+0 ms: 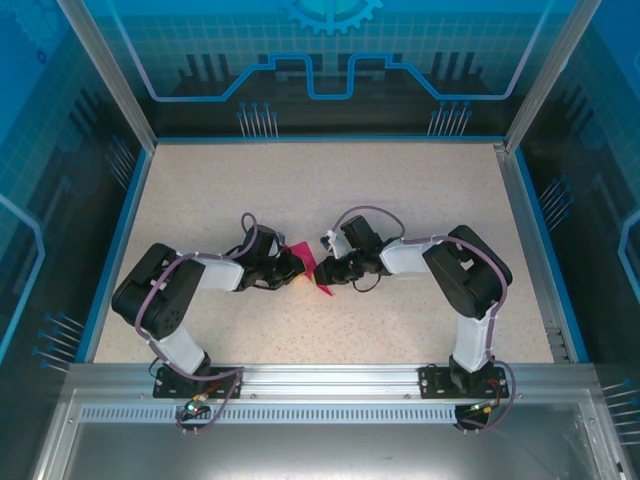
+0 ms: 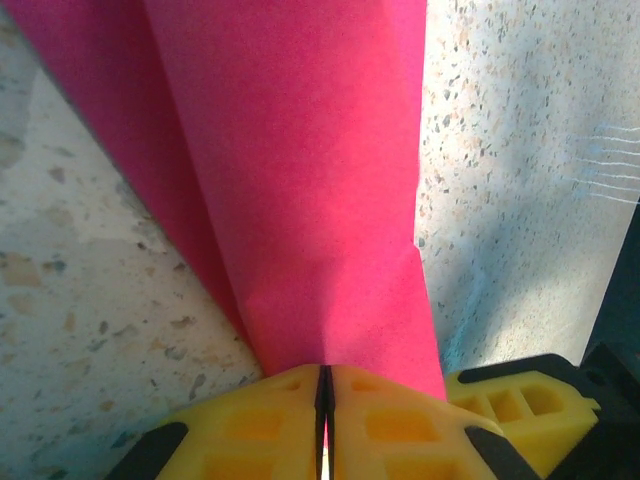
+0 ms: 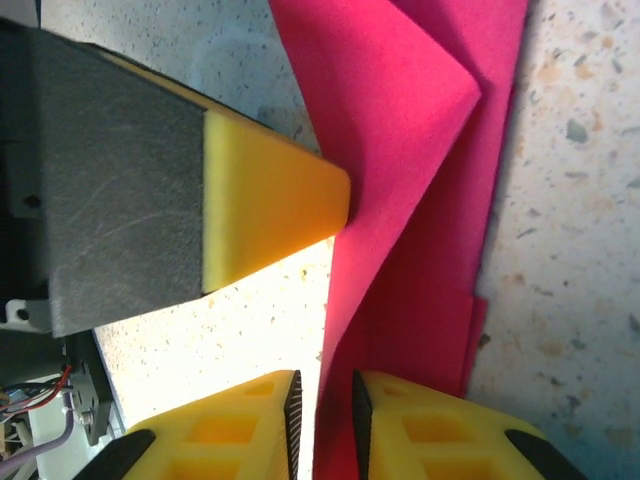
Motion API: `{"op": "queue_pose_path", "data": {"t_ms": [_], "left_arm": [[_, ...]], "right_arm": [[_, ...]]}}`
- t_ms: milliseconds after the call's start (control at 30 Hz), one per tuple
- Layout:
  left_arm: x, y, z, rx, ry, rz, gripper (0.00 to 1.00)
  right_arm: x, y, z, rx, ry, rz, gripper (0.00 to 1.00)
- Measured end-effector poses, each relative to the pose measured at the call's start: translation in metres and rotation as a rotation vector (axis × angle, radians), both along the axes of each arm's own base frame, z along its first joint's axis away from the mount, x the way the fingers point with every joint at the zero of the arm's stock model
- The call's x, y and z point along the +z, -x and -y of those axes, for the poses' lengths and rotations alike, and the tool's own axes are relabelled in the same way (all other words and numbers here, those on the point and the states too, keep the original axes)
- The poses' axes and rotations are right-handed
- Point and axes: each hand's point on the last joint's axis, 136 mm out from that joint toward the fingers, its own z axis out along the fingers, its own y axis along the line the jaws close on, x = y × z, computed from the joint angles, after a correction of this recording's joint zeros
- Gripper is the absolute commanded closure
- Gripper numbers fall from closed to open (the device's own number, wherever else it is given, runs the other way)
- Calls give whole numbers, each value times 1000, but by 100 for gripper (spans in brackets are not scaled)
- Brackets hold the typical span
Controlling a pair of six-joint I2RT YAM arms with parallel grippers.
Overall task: Fold a paper plane with a square sheet of paper (pick it up from the middle)
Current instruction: Fold the wing for the fifth time at the center of the table.
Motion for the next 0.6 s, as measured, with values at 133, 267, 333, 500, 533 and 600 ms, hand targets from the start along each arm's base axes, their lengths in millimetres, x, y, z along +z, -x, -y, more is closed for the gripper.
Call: {"op": "queue_pose_path", "data": {"t_ms": [133,267,333,500,533,600], "left_arm": [[0,0,0,0,-1,-2,86],[0,0,0,0,-1,-3,86],[0,0,0,0,-1,-3,86],[0,0,0,0,-2,-6,86],[0,0,0,-1,-3,-6,86],[0,0,0,-1,-3,-8,86]], "right_arm": [[5,4,3,4,6,-2,78],[3,8,6,8,20,-18,83],[1,10,8,11,27,-24,87],[-6,12,10,11,48,-40,93],[-9,13,11,11,53,-45,93],[-13,13,11,11,59,-53,92]]}}
